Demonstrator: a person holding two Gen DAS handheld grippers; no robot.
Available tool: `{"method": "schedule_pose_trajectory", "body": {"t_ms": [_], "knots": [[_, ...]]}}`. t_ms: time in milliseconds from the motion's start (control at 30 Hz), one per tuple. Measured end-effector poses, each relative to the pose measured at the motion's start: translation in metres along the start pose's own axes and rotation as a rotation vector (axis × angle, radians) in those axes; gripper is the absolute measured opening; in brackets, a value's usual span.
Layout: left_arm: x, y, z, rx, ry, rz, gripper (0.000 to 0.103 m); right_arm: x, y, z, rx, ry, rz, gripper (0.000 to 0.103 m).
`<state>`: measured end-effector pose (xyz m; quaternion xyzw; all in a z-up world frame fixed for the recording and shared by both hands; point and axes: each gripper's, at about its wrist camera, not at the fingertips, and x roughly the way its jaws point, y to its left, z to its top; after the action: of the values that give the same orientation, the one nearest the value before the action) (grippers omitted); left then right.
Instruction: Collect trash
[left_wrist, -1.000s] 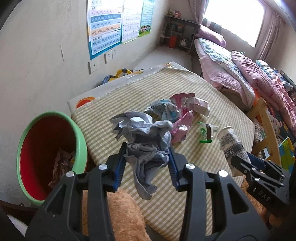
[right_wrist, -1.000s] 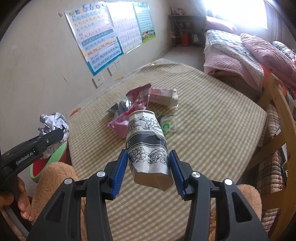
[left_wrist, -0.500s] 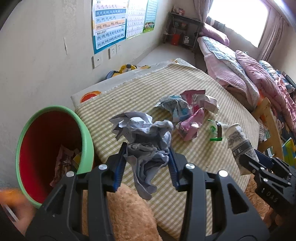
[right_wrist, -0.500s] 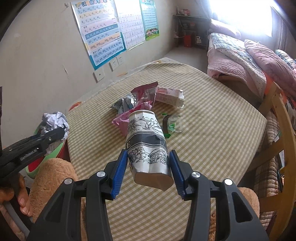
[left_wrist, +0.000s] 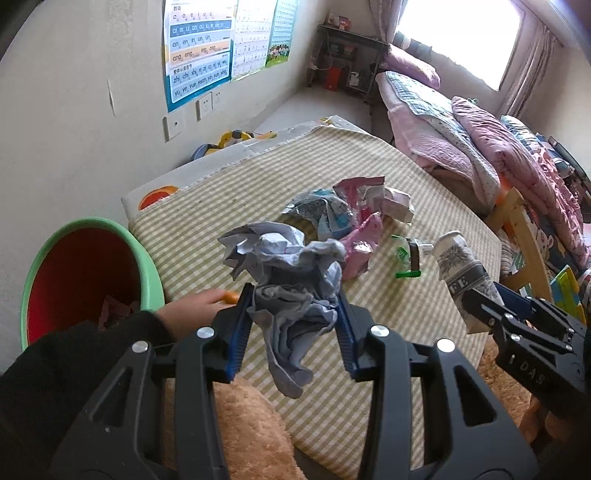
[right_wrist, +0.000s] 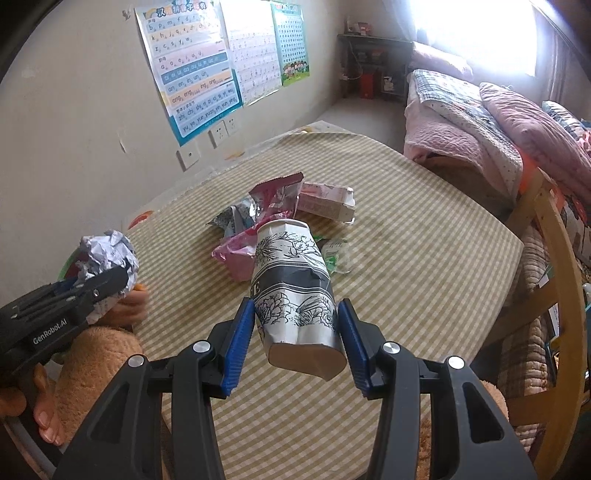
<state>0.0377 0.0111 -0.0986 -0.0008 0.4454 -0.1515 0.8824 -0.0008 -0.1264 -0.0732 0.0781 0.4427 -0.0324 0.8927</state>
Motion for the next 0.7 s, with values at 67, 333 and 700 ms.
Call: {"method": "schedule_pose_trajectory", "body": {"t_ms": [67,333,700], "knots": [[-0.001,-0.003,0.0,0.006,-0.001,-0.005,0.039,0.0,-0.003,0.0,0.007,0.0,-0.002,0.045],[-0.006,-0.02,0.0,0.044,-0.009,-0.014,0.039,-0.005,-0.016,-0.002,0.043,-0.015,-0.005,0.045],[-0.004,-0.05,-0.003,0.116,0.002,-0.033,0.039,-0.015,-0.035,-0.004,0.086,-0.038,-0.019,0.045]]}}
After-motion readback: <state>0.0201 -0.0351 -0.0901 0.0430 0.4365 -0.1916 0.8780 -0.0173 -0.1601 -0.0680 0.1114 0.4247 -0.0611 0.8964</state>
